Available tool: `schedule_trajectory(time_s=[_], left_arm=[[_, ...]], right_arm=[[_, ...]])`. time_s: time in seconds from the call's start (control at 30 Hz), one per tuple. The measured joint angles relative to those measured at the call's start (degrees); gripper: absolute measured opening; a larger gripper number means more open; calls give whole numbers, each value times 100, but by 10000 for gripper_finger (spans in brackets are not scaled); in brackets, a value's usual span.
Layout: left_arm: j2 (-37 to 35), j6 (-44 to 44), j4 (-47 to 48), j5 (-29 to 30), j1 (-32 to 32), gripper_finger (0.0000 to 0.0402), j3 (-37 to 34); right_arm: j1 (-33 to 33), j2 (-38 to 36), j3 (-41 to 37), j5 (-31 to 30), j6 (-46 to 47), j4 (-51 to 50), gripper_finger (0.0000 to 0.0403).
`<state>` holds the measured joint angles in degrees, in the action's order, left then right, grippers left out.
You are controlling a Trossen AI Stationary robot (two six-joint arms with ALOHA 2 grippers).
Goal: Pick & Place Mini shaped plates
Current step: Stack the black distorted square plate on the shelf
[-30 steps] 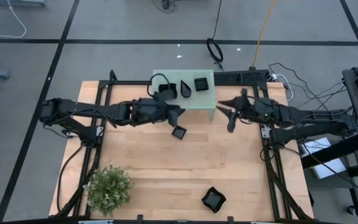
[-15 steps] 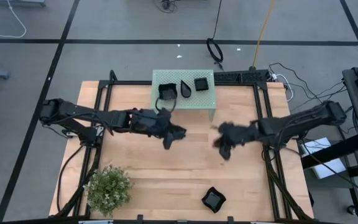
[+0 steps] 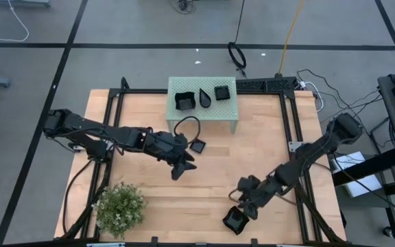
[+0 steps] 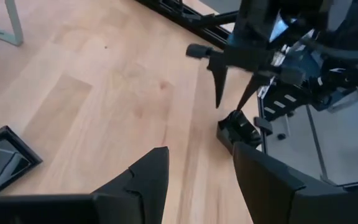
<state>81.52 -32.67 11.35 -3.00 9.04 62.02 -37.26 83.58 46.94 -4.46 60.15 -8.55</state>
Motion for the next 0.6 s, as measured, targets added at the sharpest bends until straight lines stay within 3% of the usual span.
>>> schedule_trajectory(time_s=[0.2,0.6], left_arm=[[0,-2,17,3,118,184,0],[0,-81,49,7,233,184,0]], right_arm=[[-234,601,-2,6,-692,301,163],[-263,1199,4,134,-879,417,125]])
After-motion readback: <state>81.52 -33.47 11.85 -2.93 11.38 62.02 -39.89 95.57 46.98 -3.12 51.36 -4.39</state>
